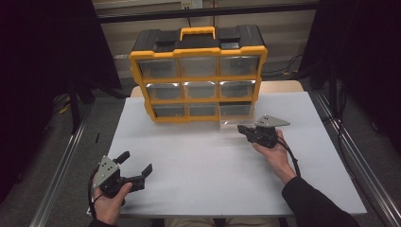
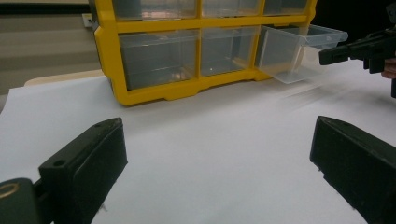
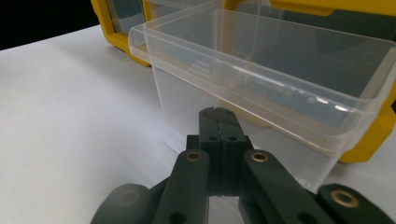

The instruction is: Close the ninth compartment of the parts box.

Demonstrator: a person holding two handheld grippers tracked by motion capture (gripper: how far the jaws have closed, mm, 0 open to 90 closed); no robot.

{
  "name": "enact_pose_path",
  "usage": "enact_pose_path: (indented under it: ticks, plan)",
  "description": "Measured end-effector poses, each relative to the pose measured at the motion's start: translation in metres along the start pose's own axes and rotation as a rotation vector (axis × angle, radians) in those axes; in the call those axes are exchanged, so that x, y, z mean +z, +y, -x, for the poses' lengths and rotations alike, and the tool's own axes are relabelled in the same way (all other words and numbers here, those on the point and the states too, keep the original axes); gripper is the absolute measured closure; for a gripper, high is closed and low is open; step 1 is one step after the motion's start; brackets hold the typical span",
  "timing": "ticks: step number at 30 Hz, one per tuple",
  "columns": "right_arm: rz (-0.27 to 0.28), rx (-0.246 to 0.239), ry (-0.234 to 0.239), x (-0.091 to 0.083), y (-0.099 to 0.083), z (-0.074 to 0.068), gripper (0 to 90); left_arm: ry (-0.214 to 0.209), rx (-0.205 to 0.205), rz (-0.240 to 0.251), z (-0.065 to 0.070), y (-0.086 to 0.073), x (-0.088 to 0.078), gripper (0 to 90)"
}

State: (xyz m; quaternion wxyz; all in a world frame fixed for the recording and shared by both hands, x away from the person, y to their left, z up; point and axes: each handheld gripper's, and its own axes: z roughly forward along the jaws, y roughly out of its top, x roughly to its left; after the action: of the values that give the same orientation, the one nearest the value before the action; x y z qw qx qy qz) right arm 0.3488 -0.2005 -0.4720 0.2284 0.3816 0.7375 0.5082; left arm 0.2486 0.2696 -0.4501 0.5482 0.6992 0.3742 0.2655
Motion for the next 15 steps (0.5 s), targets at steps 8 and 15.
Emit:
enact_pose_path:
  ticks: [8,15]
  plan:
    - [0.003,-0.006,-0.007,0.0019,0.0004,0.0008,90.0,0.000,0.000,-0.001,0.0000,-0.0001,0.0000,3.6]
    - [0.002,-0.002,-0.011,0.0036,0.0006,0.0014,90.0,-0.002,0.001,-0.003,-0.0005,-0.0004,0.0005,3.6]
